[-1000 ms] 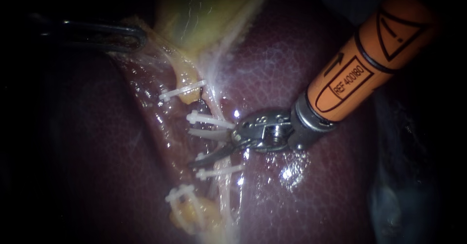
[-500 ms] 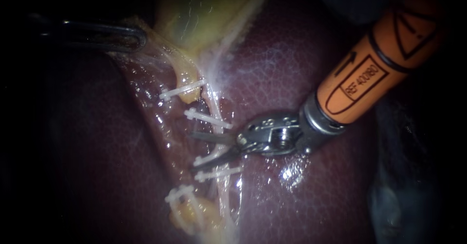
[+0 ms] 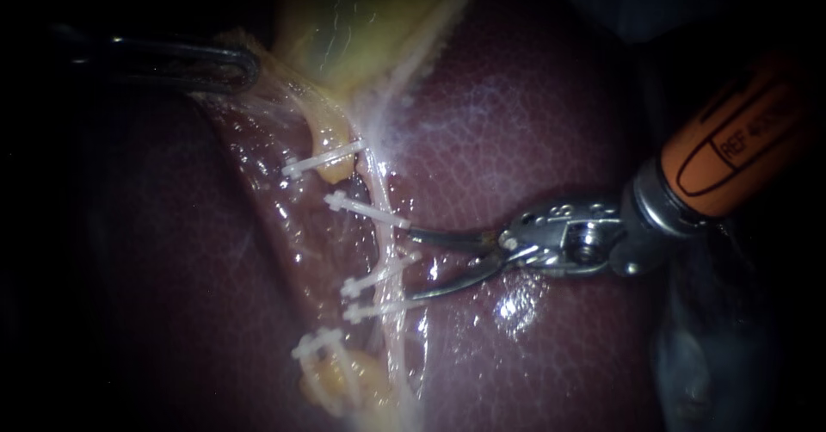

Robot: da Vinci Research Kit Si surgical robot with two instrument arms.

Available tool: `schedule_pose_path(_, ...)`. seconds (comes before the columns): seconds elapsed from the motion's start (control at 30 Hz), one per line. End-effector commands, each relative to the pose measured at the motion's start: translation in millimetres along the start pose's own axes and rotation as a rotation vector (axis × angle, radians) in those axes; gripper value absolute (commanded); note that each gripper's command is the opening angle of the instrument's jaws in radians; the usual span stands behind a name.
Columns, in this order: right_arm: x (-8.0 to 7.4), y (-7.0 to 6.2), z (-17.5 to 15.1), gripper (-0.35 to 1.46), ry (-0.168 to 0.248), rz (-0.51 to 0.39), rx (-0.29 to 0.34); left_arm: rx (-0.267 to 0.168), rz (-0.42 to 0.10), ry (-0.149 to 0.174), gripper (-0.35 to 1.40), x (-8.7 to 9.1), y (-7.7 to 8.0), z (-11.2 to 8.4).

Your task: Go to the cutting position right tube

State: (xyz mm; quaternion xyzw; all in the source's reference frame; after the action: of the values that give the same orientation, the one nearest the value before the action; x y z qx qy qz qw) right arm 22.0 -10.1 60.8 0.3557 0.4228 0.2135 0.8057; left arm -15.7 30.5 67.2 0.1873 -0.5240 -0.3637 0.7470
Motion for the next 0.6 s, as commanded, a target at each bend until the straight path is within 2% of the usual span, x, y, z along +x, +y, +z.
schedule_pose_path(0.03,-0.3,0.3,0.2,1.17,-0.005,0.003,0.005,0.000,0.000,0.000,-0.35,0.0,0.0,0.0)
schedule_pose_path(0.4,-2.5,2.7,2.6,1.13,-0.051,0.048,0.084,0.000,0.000,0.000,-0.35,0.1,0.0,0.0)
schedule_pose_path(0.47,-2.7,3.3,3.0,1.15,-0.051,0.048,0.098,0.000,0.000,0.000,-0.35,0.1,0.0,0.0)
schedule_pose_path(0.6,-3.0,4.7,3.8,1.18,-0.028,0.031,0.140,0.000,0.000,0.000,-0.35,0.1,0.0,0.0)
